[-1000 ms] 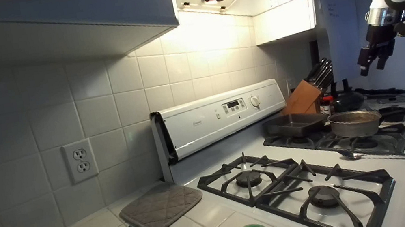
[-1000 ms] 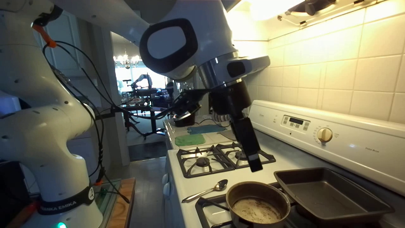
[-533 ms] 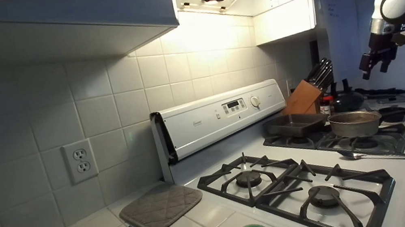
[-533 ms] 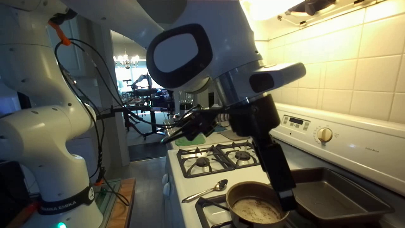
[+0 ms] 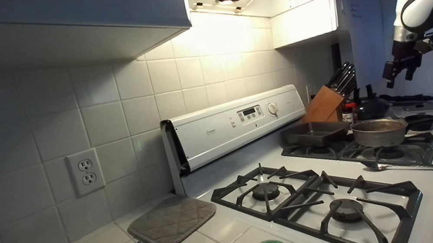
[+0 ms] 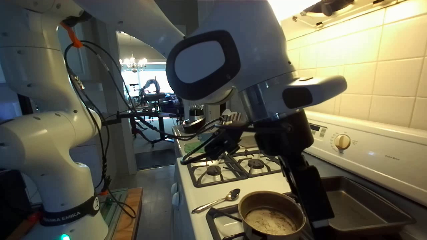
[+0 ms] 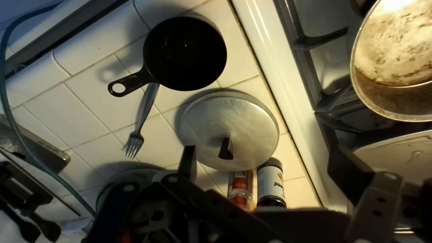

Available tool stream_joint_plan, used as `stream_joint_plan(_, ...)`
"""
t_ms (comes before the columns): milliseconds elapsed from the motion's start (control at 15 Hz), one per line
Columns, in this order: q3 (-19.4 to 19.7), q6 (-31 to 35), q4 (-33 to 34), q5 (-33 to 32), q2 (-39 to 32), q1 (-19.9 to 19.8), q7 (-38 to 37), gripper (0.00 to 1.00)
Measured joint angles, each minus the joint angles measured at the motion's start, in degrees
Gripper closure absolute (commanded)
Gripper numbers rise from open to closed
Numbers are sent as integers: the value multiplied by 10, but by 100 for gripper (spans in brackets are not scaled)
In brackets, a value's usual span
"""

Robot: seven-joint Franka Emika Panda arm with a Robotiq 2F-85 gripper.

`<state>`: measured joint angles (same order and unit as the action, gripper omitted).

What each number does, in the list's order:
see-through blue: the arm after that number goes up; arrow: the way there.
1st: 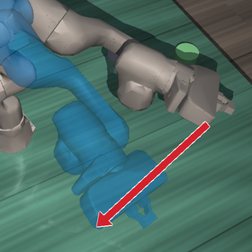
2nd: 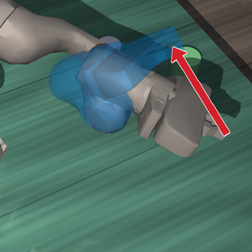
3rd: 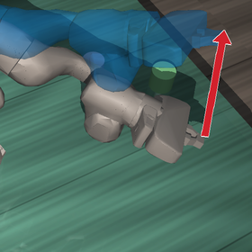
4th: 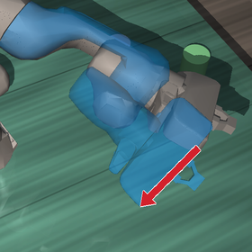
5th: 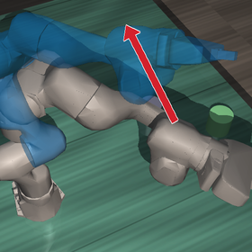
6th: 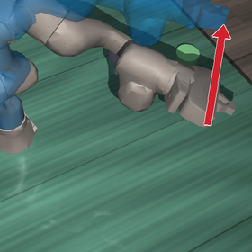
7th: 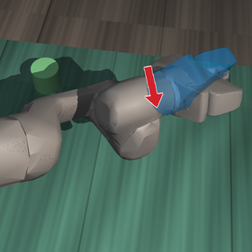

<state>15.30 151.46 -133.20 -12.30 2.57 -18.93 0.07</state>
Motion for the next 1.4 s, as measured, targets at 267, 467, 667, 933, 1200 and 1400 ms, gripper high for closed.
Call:
stream_joint_plan(267, 0, 0, 0, 0, 0, 0, 0, 0)
stream_joint_plan(467, 0, 0, 0, 1, -2, 0, 0, 0)
stream_joint_plan(667, 3, -1, 2, 1, -11, 0, -6, 0)
stream_joint_plan(933, 11, -1, 19, 9, -36, 0, -8, 0)
stream_joint_plan(1200, 14, -1, 43, 38, -67, 0, -7, 0)
stream_joint_plan(1400, 14, -1, 61, 54, -89, 0, -6, 0)
